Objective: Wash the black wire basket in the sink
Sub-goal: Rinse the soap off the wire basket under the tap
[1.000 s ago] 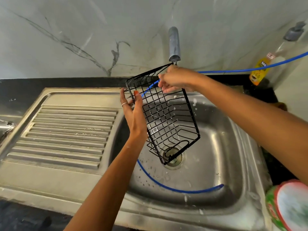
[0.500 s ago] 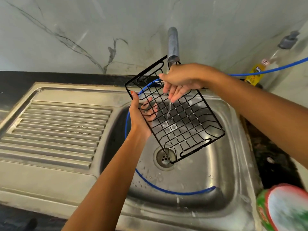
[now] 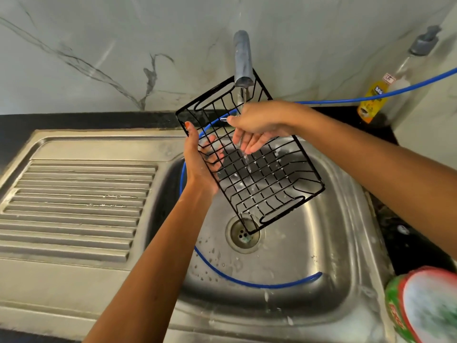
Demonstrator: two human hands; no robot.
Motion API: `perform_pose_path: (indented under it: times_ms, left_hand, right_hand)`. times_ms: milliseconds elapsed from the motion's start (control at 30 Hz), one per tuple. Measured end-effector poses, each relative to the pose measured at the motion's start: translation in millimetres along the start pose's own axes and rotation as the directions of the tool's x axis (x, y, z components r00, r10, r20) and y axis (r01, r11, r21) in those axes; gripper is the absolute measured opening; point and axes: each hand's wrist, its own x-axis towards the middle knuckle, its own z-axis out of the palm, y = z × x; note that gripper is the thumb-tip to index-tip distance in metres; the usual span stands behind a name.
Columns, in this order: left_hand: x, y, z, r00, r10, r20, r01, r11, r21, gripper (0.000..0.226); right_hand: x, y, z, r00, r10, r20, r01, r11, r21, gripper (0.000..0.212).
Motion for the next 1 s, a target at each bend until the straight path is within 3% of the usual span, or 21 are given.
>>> perform_pose_path:
  times_ms: [67,133,233,333,400,467,533,633,733,767,800,833,933,1000]
  left_hand:
    - [7,-2,-1,1.0,0.002,-0.008,-0.001,0.999,0.032,0.098]
    - [10,-5,-4,1.0,0.005,0.002,-0.005,0.998,0.059,0.111]
    - [9,-7,-7,1.0,0.005,0.012,-0.005,0.999,0.054,0.114]
    - [6,-10,-12,1.0,-0.009,0.003,0.009,1.0,0.025,0.103]
    - [4,-11,-14,1.0,-0.003,0.005,0.003,1.0,-0.009,0.098]
    - [1,-13,-16,1.0,0.005,0.011,-0.005,1.0,-0.028,0.107]
    - [-4,-14,-14,0.999,0.022,-0.023,-0.023,0.999,-0.033,0.115]
    - [-12,-10,-6,0.994,0.028,-0.106,-0.034,0.998,-0.051,0.107]
    - [-20,-6,2,0.983,0.06,-0.173,-0.072,0.995,-0.064,0.098]
    - [-21,-5,3,0.979,0.059,-0.193,-0.071,0.996,-0.058,0.098]
    - [-22,-5,4,0.976,0.054,-0.213,-0.066,0.997,-0.049,0.097]
    - [-24,-3,5,0.972,0.048,-0.231,-0.06,0.997,-0.046,0.097]
    - [-28,1,12,0.96,0.027,-0.28,-0.035,0.999,-0.025,0.089]
    - [-33,4,22,0.952,0.021,-0.304,-0.02,1.0,0.004,0.087]
  right_hand:
    - [2,4,3,1.0,0.001,-0.006,-0.001,1.0,-0.01,0.056]
    - [5,8,8,1.0,0.005,-0.009,-0.005,1.0,-0.027,0.053]
    - [11,9,14,0.998,-0.036,-0.049,0.035,0.999,-0.022,0.044]
    - [17,3,17,0.977,-0.133,-0.164,0.145,0.988,0.059,0.038]
    - [20,-2,19,0.959,-0.176,-0.222,0.21,0.967,0.142,0.037]
    - [22,-5,21,0.95,-0.192,-0.244,0.259,0.925,0.279,0.036]
    - [25,-8,23,0.955,-0.192,-0.228,0.284,0.818,0.501,0.036]
    - [25,-15,24,0.953,-0.225,-0.204,0.293,0.497,0.817,0.033]
    - [24,-25,23,0.946,-0.183,-0.268,0.297,0.154,0.942,0.033]
    - [23,-29,23,0.944,-0.156,-0.29,0.31,0.125,0.942,0.034]
    - [21,-33,23,0.943,-0.122,-0.311,0.329,0.186,0.926,0.036]
    - [17,-37,24,0.941,-0.101,-0.322,0.338,0.32,0.885,0.038]
    - [-1,-33,33,0.924,-0.149,-0.351,0.32,0.805,0.5,0.034]
    - [-17,-15,45,0.893,-0.226,-0.39,0.339,0.907,0.249,0.019]
